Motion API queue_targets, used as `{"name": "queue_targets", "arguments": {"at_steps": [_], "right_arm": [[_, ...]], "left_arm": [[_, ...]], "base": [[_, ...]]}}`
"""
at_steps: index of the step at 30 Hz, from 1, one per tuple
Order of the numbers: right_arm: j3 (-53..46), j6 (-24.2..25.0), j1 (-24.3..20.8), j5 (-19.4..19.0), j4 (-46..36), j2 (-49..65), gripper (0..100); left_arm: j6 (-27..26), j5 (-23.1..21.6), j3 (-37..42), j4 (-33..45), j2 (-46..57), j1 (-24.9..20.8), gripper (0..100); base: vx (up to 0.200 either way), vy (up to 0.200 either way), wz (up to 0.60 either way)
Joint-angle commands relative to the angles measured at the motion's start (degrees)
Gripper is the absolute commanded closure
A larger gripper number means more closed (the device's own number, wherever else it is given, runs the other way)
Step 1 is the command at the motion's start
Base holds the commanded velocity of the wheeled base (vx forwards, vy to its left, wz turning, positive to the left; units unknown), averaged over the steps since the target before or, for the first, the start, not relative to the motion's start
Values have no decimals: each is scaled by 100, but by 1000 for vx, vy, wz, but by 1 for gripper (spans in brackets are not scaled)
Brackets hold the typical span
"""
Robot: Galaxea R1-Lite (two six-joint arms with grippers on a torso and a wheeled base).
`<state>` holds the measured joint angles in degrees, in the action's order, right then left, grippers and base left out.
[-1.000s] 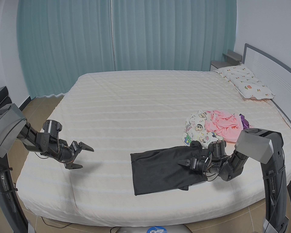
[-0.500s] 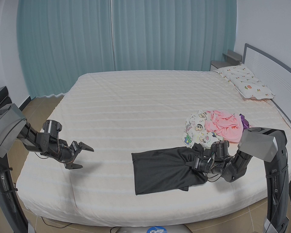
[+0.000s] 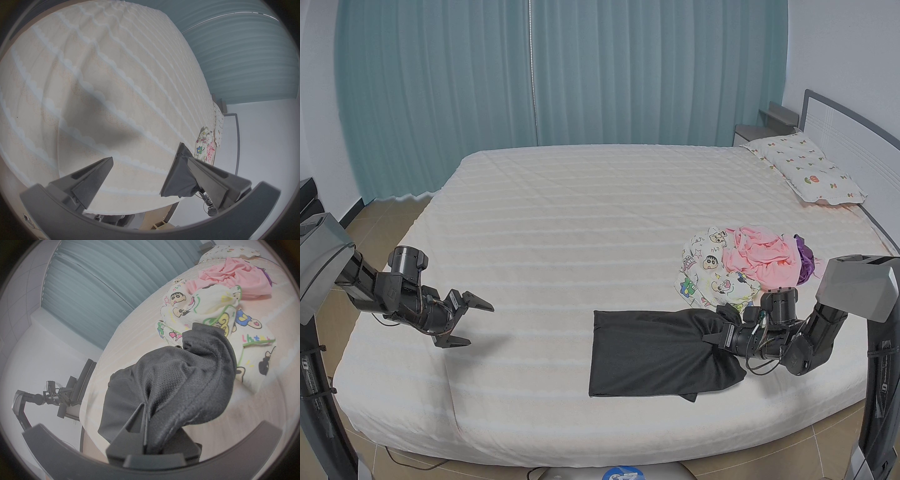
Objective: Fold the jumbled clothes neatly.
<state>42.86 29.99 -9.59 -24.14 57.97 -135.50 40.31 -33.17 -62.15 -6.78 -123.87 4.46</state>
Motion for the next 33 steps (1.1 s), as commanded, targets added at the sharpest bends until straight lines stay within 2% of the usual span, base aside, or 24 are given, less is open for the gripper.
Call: {"name": "queue_targets", "arguments": {"at_steps": [1, 6, 9, 18, 30, 33], "right_arm": [[-164, -11, 89, -12, 4, 190, 100], [-270, -11, 212, -12, -5, 331, 100], [-384, -28, 212, -12, 4, 366, 100], [-410, -37, 186, -12, 13, 349, 100], [-366, -28, 204, -3, 13, 401, 100], [-314, -19, 221, -3, 22, 419, 100]], "left_arm": [[3, 4, 1, 1, -15, 2, 0], [3, -5, 1, 1, -15, 2, 0], [3, 4, 1, 1, -15, 2, 0], [-6, 4, 27, -8, -6, 2, 0], [3, 4, 18, 1, -15, 2, 0], [-6, 4, 18, -8, -15, 2, 0]], "base": [[0, 0, 0], [0, 0, 0], [0, -200, 0], [0, 0, 0], [-200, 0, 0], [0, 0, 0]]}}
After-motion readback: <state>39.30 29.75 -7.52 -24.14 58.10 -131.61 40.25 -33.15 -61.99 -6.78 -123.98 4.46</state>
